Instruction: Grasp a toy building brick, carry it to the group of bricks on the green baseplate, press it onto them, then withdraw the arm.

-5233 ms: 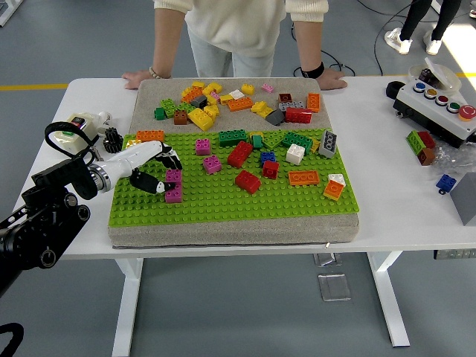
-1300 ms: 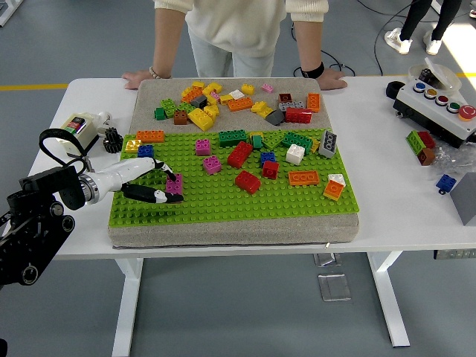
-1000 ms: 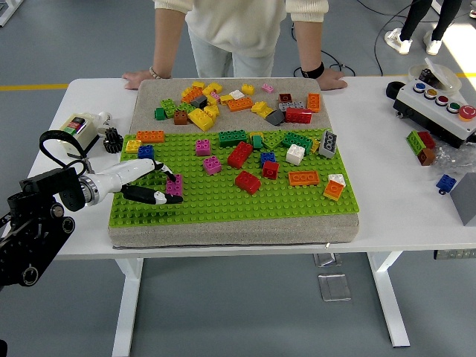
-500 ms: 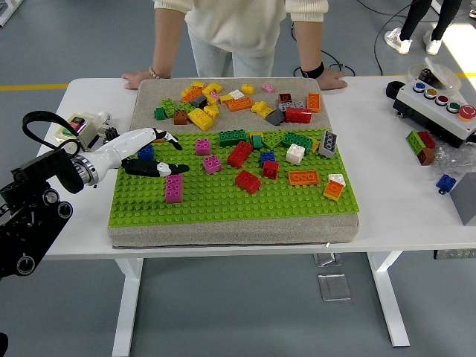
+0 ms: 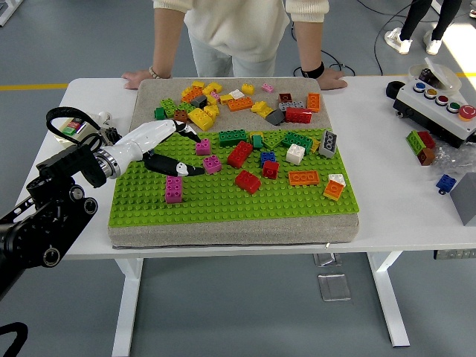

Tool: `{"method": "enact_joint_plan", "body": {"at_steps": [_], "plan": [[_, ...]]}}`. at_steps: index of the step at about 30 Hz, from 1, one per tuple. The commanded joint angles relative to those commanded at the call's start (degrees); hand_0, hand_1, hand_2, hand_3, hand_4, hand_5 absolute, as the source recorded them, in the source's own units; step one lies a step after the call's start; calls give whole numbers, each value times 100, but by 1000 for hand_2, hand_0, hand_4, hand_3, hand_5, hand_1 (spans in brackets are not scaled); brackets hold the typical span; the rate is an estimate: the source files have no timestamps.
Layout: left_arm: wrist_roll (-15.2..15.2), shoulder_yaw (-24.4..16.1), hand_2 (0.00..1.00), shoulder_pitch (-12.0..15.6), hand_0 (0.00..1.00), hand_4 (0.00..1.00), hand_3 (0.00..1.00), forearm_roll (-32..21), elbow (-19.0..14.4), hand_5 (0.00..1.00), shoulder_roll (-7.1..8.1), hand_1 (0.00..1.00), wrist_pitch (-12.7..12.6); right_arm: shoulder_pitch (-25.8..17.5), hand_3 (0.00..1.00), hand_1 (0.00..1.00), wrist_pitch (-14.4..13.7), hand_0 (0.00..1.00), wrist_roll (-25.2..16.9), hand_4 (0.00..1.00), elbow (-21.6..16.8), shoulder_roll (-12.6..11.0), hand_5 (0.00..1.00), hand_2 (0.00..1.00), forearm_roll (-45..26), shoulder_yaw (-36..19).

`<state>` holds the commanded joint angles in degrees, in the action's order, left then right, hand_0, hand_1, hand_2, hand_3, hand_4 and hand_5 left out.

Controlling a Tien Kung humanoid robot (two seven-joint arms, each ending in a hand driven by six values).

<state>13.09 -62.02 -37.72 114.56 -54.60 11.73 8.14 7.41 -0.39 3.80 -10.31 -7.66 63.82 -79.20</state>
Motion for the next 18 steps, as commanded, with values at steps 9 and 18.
{"method": "enact_joint_plan", "body": {"at_steps": [9, 18], "plan": [[-82, 121, 668, -351, 737, 998, 781, 233, 702, 113, -338, 695, 9, 21, 654, 674, -6, 754, 3, 911, 0, 8, 492, 724, -10, 88], [-219, 82, 690, -478, 741, 998, 769, 424, 1103, 97, -589, 707, -64, 43, 654, 674, -14, 754, 14, 911, 0, 8, 492, 724, -13, 167]]}}
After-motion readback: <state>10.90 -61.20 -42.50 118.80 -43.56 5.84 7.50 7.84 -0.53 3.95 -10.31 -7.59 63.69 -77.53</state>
